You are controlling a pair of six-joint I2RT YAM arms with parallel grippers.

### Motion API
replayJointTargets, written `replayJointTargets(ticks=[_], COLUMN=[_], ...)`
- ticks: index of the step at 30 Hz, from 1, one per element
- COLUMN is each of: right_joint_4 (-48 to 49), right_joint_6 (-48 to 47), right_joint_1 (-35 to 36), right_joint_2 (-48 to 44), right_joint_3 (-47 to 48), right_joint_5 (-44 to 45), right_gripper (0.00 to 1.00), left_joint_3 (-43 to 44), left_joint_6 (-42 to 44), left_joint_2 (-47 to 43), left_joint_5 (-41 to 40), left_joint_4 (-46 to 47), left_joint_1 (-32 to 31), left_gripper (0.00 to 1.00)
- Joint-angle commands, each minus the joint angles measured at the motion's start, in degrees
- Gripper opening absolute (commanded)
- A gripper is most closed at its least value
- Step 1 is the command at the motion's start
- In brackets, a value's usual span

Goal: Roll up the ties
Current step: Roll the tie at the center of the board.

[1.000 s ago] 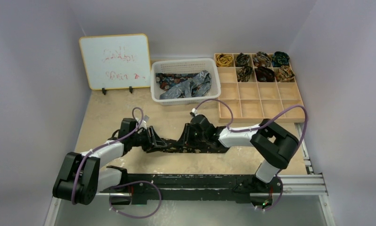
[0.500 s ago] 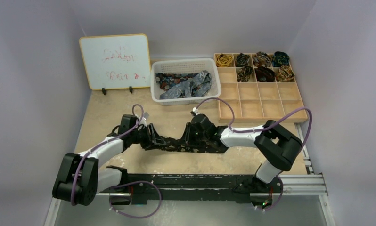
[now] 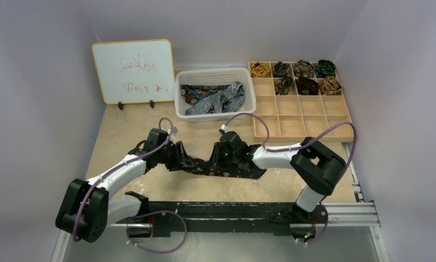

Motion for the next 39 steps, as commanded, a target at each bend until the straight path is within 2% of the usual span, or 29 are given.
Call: replayJointTargets(ticks=[1, 7, 17, 22, 28, 34, 39], right_joint_4=[-1.91, -1.53, -0.18, -1.88, 0.49, 1.93, 0.56], right_joint_6=[-0.37, 0.50, 0.21, 0.40, 0.73, -2.05, -1.88], right_joint_1=[-0.20, -0.25, -0.47, -0.59, -0.63, -0.61, -0.70], right_joint_2=[-2.18, -3.15, 0.17, -2.80, -5.91, -1.13, 0.82], right_joint_3=[1.63, 1.01, 2.24, 1.72, 0.23, 2.69, 4.33], right_joint_5=[0.98, 2.12, 0.73, 2.55, 3.52, -0.85, -0.63], right_gripper=[0.25, 0.33, 0.28, 0.29, 0.33, 0.33, 0.34], left_joint_3=[3.96, 6.36, 9.83, 10.55, 10.66, 10.05, 9.88], left_joint_6=[1.33, 1.93, 3.07, 3.47, 3.62, 3.16, 3.18], left_joint_2=[-1.74, -2.15, -2.89, -3.00, -2.49, -3.19, -3.74], left_joint_5=[-5.24, -7.42, -11.09, -13.51, -14.58, -16.38, -16.18], left_joint_4=[-2.71, -5.26, -9.45, -11.30, -11.46, -11.76, -11.41], left_joint_1=[-2.22, -3.16, -4.53, -4.94, -5.53, -6.20, -6.52], left_gripper=[0.41, 0.41, 0.41, 0.40, 0.40, 0.40, 0.40])
